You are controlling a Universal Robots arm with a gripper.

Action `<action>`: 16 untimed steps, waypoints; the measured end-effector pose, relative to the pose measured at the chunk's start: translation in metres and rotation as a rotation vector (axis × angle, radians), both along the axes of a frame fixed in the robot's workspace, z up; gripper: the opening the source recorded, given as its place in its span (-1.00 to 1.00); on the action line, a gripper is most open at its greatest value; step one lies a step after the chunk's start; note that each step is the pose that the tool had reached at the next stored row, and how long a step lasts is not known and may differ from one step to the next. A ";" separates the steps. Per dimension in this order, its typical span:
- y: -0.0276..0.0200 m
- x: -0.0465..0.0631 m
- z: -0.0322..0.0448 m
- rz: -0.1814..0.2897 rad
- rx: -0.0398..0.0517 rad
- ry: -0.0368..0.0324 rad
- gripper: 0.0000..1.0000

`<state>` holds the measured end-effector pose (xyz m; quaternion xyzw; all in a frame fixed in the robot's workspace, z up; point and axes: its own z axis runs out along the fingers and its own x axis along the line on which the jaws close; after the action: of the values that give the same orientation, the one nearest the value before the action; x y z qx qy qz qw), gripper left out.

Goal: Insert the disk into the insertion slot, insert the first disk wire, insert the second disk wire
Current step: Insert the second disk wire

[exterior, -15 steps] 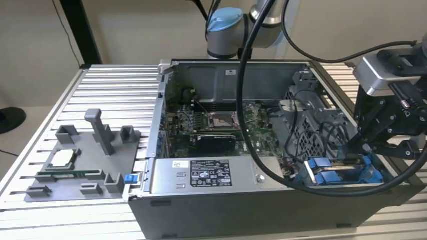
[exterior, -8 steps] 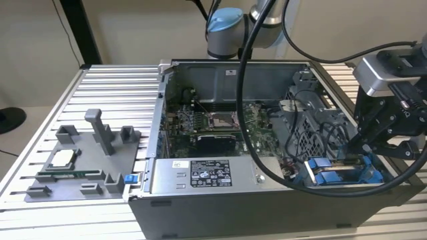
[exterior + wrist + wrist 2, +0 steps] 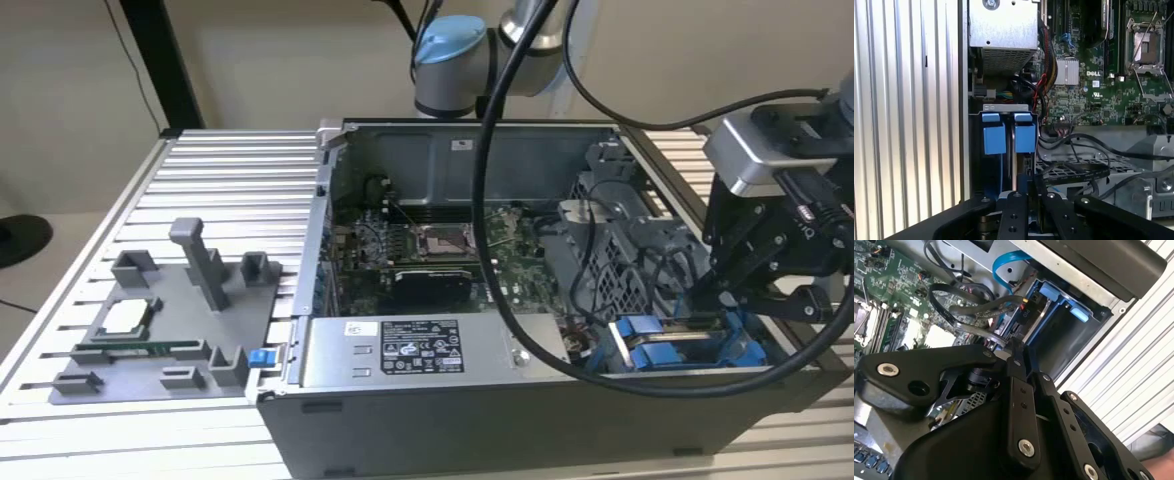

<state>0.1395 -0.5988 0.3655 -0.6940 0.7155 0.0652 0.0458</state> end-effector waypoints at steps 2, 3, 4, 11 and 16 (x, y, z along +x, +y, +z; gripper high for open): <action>0.0000 0.000 -0.0018 0.000 0.0000 0.0080 -1.00; 0.0000 0.000 -0.0026 0.000 0.0000 0.0129 -1.00; 0.0000 0.000 -0.0034 0.000 0.0000 0.0180 -1.00; 0.0000 0.000 -0.0091 -0.001 0.0000 0.0525 -1.00; 0.0000 0.000 -0.0126 -0.001 -0.0001 0.0671 -1.00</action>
<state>0.1396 -0.5988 0.3529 -0.6912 0.7169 0.0884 0.0218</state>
